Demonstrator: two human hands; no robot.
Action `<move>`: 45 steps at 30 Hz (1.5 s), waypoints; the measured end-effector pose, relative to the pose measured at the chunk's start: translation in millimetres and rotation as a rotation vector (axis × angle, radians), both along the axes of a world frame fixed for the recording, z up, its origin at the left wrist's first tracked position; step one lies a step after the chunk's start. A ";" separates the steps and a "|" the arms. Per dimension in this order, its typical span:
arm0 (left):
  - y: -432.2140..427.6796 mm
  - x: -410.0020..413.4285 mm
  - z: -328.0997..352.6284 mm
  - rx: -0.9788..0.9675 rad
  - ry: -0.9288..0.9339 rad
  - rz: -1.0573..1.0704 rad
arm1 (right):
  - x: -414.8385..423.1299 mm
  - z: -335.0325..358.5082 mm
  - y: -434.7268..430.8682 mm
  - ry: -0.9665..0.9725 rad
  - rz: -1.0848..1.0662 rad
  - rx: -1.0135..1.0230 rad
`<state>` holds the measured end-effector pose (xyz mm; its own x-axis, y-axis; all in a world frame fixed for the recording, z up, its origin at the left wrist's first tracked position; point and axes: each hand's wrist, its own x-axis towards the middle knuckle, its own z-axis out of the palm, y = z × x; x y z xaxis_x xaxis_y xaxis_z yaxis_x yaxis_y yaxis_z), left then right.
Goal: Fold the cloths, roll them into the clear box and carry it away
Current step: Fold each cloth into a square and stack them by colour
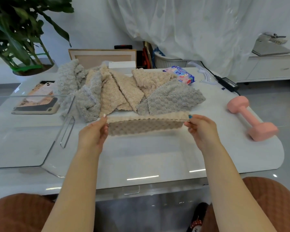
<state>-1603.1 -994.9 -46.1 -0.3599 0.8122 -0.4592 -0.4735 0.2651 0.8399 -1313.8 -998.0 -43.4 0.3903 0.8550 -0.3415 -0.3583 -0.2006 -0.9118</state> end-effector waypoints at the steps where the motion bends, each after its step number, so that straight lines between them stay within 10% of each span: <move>1: 0.9 -1.4 8.5 0.006 -0.040 -0.005 | 0.5 8.1 -1.8 0.007 -0.023 0.020; 15: 1.4 7.6 38.0 0.261 0.187 0.001 | 16.4 48.5 0.9 -0.119 0.063 0.290; 24: -49.7 1.5 -68.8 -0.215 0.718 -0.269 | 24.1 -66.8 -42.0 -0.371 0.201 -0.426; 30: -62.3 3.4 -72.0 0.029 1.201 -0.273 | 23.5 -52.8 -41.5 -0.591 0.533 -0.498; 36: -37.3 -0.8 -86.1 0.060 1.282 -0.167 | 15.2 -36.1 -46.6 -0.617 1.053 -0.608; 39: -33.4 11.3 -85.5 0.020 1.450 -0.215 | 21.7 -49.2 -34.4 -0.763 0.750 -0.437; 42: -50.2 52.1 -82.7 0.371 1.601 -0.386 | 23.9 -61.6 -16.3 -0.851 0.346 -0.268; 45: -73.4 99.8 -88.8 0.706 1.518 -0.787 | 14.6 -65.5 -3.0 -0.858 0.404 -0.247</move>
